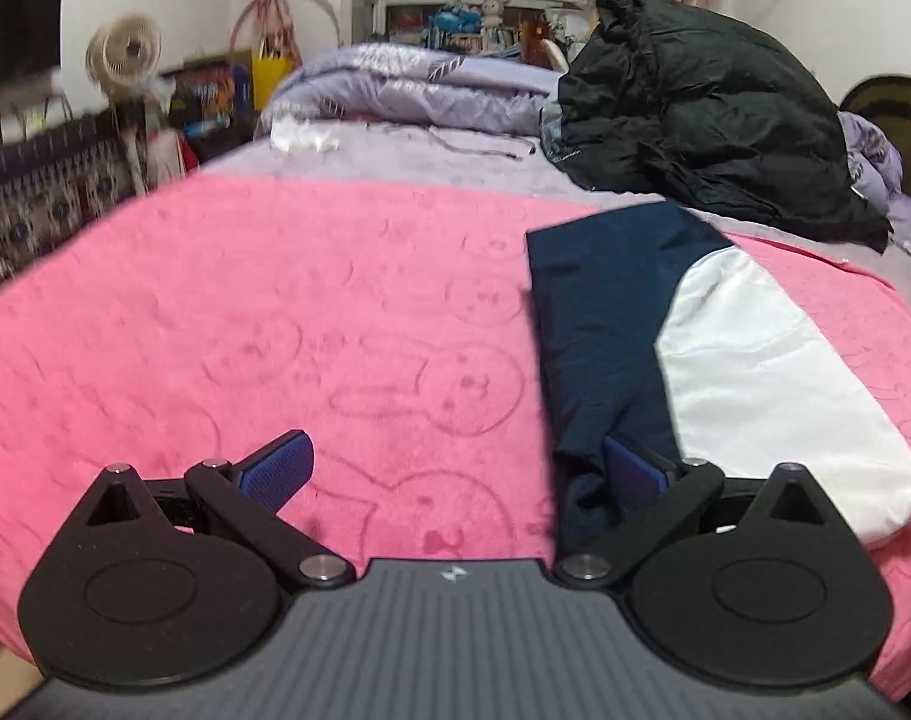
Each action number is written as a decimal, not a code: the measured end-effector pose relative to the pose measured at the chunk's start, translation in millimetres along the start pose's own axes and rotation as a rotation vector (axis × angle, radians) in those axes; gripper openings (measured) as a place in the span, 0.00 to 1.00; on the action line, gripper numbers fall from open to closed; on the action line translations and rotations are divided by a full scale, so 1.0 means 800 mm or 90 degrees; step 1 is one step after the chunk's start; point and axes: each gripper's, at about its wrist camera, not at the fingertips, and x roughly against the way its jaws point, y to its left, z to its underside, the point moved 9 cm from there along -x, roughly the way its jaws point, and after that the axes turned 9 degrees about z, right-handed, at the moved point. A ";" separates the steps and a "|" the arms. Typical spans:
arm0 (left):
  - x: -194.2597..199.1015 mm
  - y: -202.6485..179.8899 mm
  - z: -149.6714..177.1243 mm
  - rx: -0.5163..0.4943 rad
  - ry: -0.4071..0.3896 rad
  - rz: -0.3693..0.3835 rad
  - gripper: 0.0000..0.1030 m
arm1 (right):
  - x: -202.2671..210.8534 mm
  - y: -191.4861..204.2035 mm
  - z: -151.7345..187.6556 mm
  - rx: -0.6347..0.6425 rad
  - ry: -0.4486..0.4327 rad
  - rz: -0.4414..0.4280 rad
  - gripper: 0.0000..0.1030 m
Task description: Fold clothes
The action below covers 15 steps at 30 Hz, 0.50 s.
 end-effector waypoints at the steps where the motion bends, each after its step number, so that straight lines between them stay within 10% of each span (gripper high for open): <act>1: 0.007 -0.009 -0.004 -0.006 -0.003 0.018 0.99 | 0.004 0.004 0.000 0.005 -0.003 -0.012 1.00; 6: 0.031 -0.059 -0.011 -0.011 0.030 0.126 1.00 | 0.026 0.044 0.009 0.093 -0.005 -0.054 1.00; 15: 0.037 -0.094 0.010 -0.023 0.077 0.126 1.00 | 0.040 0.087 0.023 0.166 0.006 -0.080 1.00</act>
